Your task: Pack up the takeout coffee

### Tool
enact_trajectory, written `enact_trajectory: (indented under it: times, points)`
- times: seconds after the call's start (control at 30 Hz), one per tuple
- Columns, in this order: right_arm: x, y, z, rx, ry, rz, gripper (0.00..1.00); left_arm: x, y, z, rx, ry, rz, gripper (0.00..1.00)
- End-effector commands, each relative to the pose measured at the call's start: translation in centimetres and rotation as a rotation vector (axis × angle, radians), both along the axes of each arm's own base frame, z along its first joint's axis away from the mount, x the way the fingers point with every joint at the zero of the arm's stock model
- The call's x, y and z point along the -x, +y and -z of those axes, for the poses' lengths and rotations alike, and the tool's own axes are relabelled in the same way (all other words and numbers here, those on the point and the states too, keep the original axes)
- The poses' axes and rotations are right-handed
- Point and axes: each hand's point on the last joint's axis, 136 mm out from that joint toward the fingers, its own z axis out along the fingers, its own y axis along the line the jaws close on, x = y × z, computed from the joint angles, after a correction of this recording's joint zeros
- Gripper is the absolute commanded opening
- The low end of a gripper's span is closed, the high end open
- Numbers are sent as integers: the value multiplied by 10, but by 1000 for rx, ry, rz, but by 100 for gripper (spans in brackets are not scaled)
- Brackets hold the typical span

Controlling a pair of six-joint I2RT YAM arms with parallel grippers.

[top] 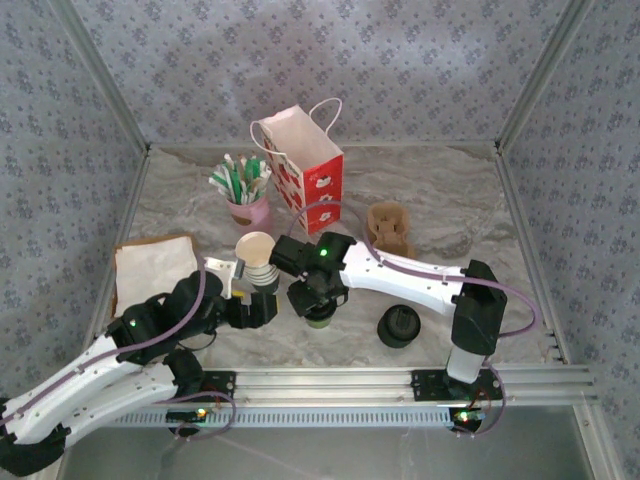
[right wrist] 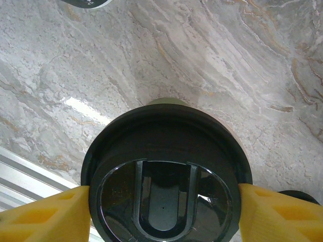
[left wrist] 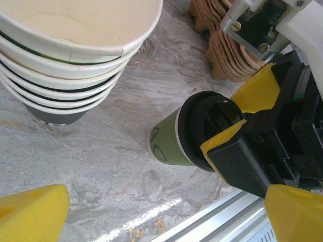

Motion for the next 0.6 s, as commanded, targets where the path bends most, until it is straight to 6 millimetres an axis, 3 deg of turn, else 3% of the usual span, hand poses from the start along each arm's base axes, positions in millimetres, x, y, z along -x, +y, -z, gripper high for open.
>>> enact_trajectory:
  times: [0.0, 0.57]
  points:
    - [7, -11, 14, 47, 41, 0, 71, -2, -2, -5, 26, -9, -5, 100]
    - [12, -16, 26, 30, 64, 21, 71, -3, -4, -4, 31, -4, -6, 99]
